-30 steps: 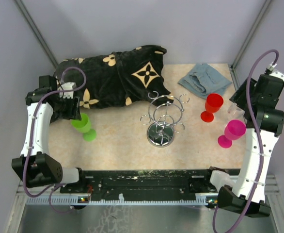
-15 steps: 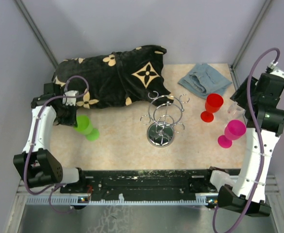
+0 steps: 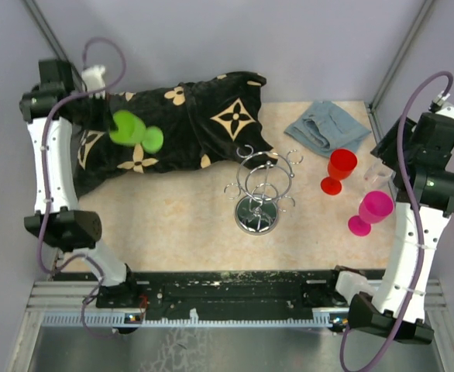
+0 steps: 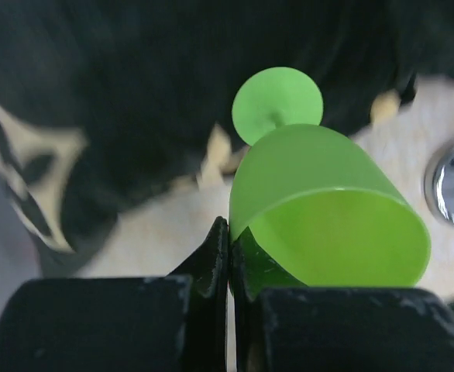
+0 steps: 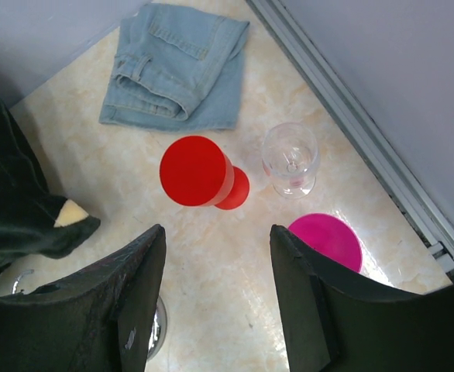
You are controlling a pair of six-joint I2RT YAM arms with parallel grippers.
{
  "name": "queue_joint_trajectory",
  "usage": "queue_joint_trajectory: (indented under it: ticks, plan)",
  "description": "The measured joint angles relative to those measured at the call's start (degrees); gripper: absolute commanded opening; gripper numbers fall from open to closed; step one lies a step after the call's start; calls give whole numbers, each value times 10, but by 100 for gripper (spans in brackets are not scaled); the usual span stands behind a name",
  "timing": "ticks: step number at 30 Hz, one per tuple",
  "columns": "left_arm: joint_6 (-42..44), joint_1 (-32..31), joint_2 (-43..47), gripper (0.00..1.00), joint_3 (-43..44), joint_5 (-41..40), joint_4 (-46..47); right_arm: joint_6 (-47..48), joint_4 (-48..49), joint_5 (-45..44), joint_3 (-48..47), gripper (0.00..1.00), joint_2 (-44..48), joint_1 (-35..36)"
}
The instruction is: Take the wine glass off the wine glass rack
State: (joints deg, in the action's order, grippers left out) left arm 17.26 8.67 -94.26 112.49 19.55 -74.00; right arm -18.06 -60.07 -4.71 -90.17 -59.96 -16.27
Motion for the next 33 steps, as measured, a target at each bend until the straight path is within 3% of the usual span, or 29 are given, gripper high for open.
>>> queue_joint_trajectory:
  ticks: [2,5,10,16,20,26,29,33]
  plan:
    - [-7,-27,-62,0,162,3,2,0,0,-5,-11,57,-3,0]
    - [-7,-109,-89,0,260,-11,6,-2,0,-17,-26,57,-9,0]
    - [-21,-237,-92,0,258,10,-11,-1,-8,-33,-38,57,-13,0]
    - [-42,-240,-95,0,254,51,5,0,-16,-19,-41,57,-6,0]
    - [-44,-260,-95,0,254,78,24,-1,-8,50,-41,57,2,0]
    - [-44,-312,-94,0,245,106,57,-7,47,228,-45,57,-10,2]
    - [-44,-323,-94,0,239,113,66,-15,59,276,-94,57,-54,46]
    - [-44,-328,-90,0,225,105,72,-16,63,262,-198,57,-142,186]
